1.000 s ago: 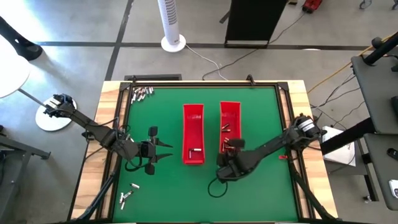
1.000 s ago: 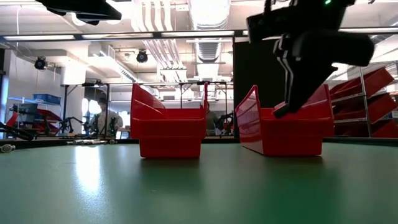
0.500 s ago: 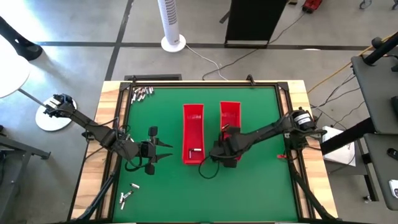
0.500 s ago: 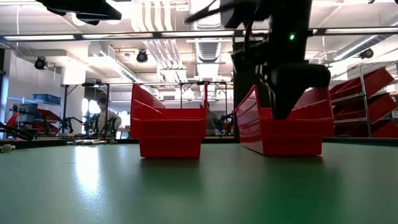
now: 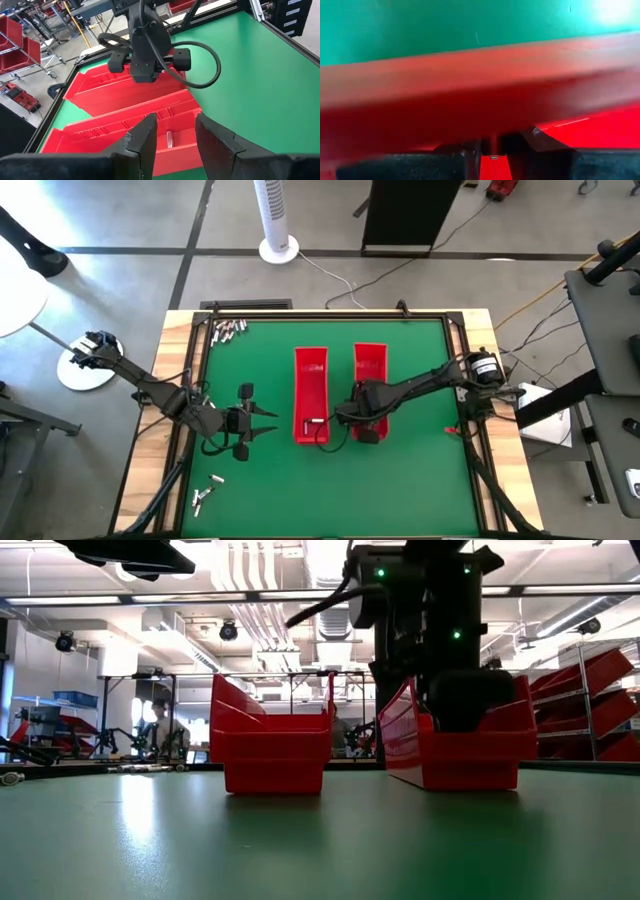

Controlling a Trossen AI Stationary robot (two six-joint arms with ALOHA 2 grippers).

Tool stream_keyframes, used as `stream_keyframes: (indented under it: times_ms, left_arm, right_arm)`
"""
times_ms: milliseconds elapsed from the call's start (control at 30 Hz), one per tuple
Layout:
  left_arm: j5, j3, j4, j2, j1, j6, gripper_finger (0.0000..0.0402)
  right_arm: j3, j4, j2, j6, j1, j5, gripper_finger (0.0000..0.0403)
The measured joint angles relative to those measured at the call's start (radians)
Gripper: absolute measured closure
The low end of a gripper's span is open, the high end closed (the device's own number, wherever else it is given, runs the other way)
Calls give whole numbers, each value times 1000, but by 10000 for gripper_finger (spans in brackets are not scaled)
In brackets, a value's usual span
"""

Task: Sort batteries
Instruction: Put the black battery into the right red bin

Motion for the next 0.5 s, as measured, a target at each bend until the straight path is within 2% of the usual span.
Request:
stream_keyframes:
  times_ms: [133, 500]
  left_arm:
    - [0, 0, 0, 0, 0, 0, 286]
    - [4, 0, 1, -7, 0, -7, 286]
  right_arm:
    - [-6, 5, 0, 9, -1, 0, 342]
    - [-20, 26, 0, 20, -1, -7, 259]
